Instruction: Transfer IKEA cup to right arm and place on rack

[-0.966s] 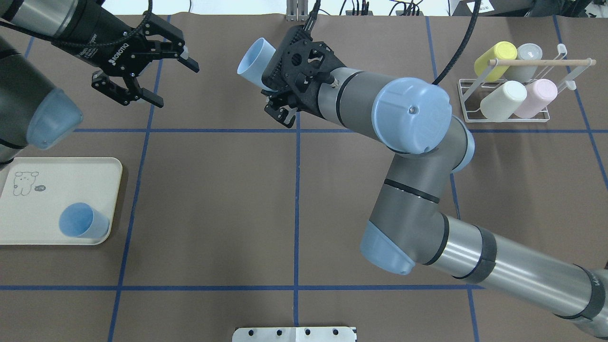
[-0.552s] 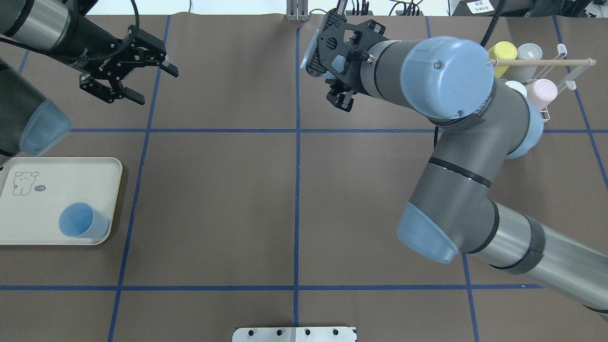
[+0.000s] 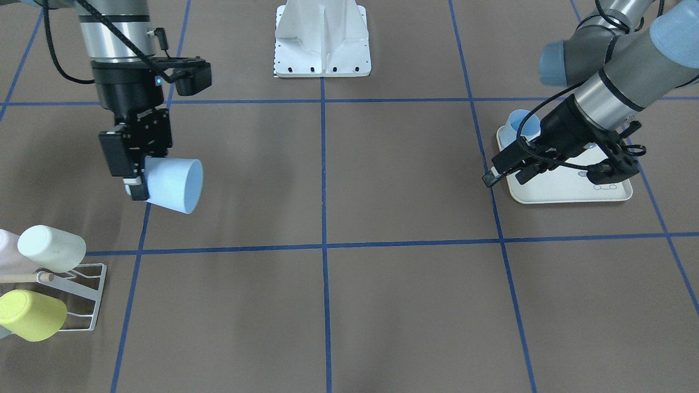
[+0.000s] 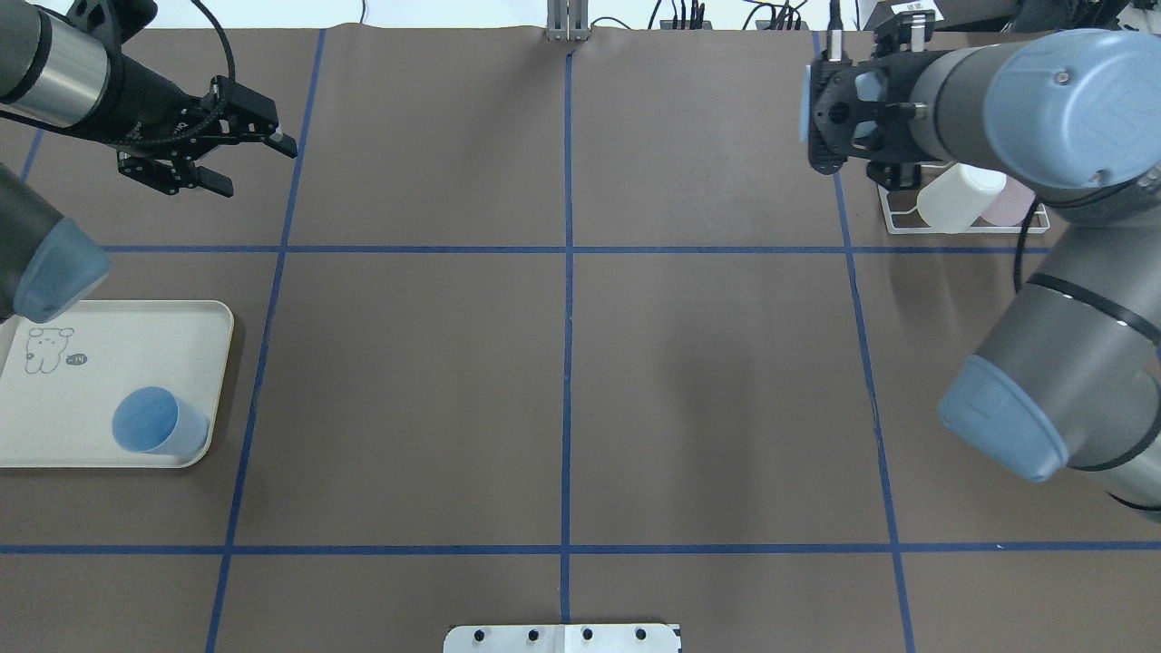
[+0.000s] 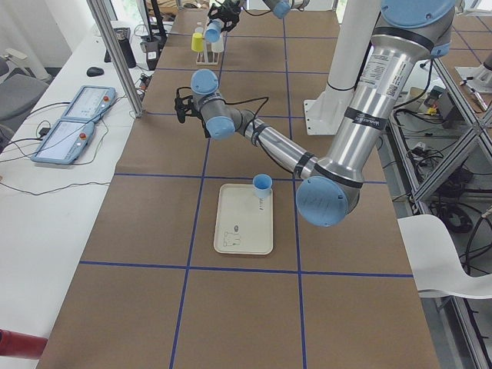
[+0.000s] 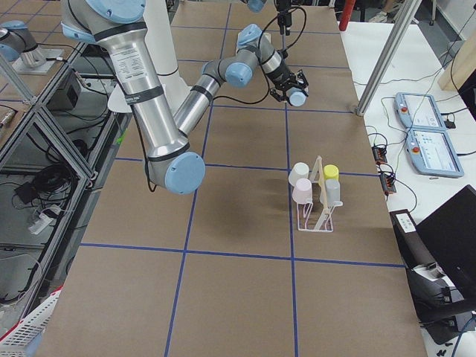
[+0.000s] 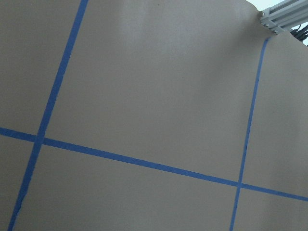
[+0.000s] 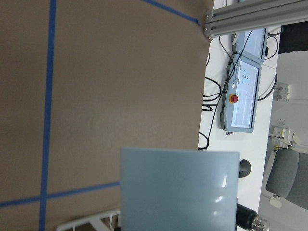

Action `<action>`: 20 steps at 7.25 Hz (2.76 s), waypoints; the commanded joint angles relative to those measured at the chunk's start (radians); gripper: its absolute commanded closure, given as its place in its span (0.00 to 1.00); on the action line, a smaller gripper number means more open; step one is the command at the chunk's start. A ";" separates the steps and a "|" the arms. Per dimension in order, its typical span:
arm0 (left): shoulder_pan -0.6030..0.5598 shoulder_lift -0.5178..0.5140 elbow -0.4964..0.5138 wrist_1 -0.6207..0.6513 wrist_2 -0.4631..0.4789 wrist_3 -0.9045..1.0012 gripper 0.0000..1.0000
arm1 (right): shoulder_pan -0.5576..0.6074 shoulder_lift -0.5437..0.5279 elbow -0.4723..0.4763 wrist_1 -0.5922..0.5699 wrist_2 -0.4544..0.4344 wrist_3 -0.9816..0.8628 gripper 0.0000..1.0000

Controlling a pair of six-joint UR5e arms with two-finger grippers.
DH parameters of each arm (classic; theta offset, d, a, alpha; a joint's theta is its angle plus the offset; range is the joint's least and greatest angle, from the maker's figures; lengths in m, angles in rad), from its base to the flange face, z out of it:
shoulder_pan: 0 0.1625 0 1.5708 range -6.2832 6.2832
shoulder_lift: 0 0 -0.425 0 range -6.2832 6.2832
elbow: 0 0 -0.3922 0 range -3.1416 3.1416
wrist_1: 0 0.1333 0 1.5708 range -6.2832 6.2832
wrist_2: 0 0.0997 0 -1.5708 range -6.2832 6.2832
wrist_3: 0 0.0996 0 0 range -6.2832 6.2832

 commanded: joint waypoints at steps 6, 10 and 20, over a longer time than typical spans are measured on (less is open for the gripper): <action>0.006 0.009 0.006 -0.001 0.003 0.006 0.00 | 0.149 -0.369 0.042 0.007 -0.226 -0.796 0.64; 0.006 0.009 0.004 -0.001 0.003 0.008 0.00 | 0.143 -0.356 -0.116 0.021 -0.311 -0.864 0.65; 0.007 0.011 0.003 -0.005 0.002 0.006 0.00 | 0.105 -0.336 -0.359 0.400 -0.393 -0.849 0.59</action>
